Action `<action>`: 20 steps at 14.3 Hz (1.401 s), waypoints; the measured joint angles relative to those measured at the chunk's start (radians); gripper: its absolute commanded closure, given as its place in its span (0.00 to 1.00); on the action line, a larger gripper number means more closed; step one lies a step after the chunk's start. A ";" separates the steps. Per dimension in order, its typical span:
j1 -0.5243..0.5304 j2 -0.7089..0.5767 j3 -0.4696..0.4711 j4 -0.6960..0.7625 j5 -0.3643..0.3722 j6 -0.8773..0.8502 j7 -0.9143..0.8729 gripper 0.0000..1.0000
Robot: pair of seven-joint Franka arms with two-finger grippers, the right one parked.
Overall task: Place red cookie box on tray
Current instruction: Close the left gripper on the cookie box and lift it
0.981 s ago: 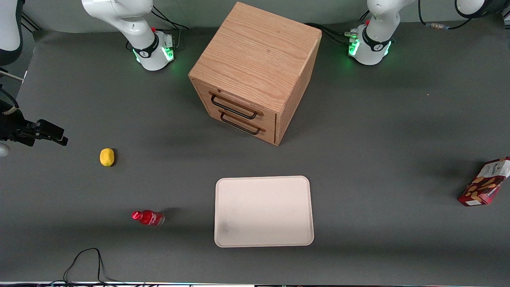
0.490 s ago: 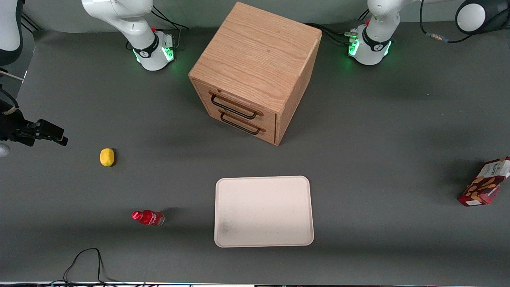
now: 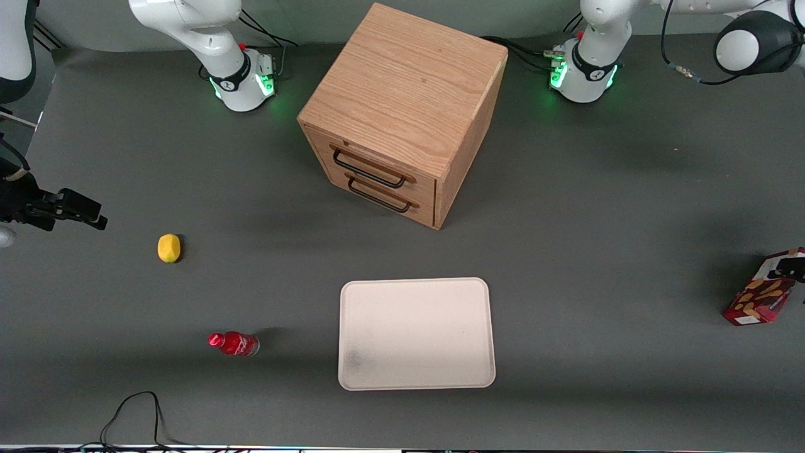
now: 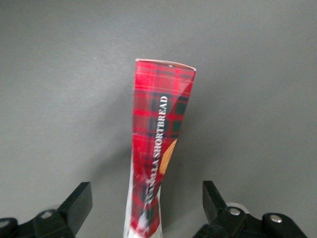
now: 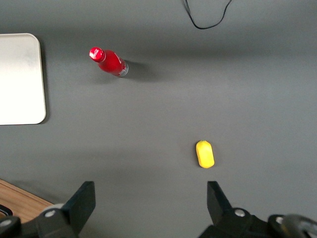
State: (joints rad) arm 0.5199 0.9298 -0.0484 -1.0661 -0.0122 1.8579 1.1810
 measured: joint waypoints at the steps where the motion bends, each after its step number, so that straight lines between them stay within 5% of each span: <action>1: -0.001 0.005 -0.001 -0.001 0.000 0.001 0.000 0.22; 2: -0.002 0.007 -0.002 -0.002 0.000 0.001 0.000 0.34; 4: -0.003 0.008 -0.003 -0.003 0.000 0.001 0.001 1.00; 15: -0.002 0.007 -0.003 -0.008 0.000 -0.002 0.007 1.00; 20: -0.017 -0.069 -0.006 0.016 0.004 -0.174 -0.047 1.00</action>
State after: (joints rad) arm 0.5031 0.8613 -0.0545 -1.0499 -0.0079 1.6836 1.1344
